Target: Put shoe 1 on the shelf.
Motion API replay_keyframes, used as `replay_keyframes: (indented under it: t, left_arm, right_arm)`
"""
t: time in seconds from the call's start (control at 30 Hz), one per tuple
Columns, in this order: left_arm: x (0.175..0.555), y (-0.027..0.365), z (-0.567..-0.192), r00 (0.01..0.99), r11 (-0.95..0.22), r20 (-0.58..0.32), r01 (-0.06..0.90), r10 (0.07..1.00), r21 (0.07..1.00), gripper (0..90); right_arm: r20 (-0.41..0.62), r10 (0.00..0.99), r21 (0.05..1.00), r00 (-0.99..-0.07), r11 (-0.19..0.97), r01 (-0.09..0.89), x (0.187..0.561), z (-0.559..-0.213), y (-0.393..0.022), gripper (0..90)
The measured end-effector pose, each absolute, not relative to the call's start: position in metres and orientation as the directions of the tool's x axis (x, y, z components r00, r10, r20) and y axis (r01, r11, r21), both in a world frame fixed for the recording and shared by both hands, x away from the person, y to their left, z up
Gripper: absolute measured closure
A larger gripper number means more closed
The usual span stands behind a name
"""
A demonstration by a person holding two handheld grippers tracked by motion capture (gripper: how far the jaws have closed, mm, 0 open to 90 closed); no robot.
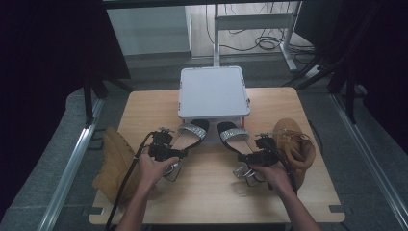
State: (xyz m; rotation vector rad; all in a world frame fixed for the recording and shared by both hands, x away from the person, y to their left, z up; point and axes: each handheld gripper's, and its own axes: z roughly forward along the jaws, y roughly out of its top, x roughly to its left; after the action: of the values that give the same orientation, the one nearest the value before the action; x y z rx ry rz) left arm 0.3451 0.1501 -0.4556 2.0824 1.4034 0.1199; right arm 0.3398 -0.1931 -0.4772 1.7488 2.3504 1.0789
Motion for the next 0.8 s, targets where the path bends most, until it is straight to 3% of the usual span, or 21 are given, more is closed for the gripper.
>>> replay_keyframes:
  t: [0.8]
  left_arm:
    - [0.37,0.137,-0.471,0.362,-0.164,-0.274,0.819,0.891,0.55,41.8]
  right_arm:
    - [0.349,0.885,0.534,-0.307,0.082,0.842,0.37,-0.479,-0.179,41.9]
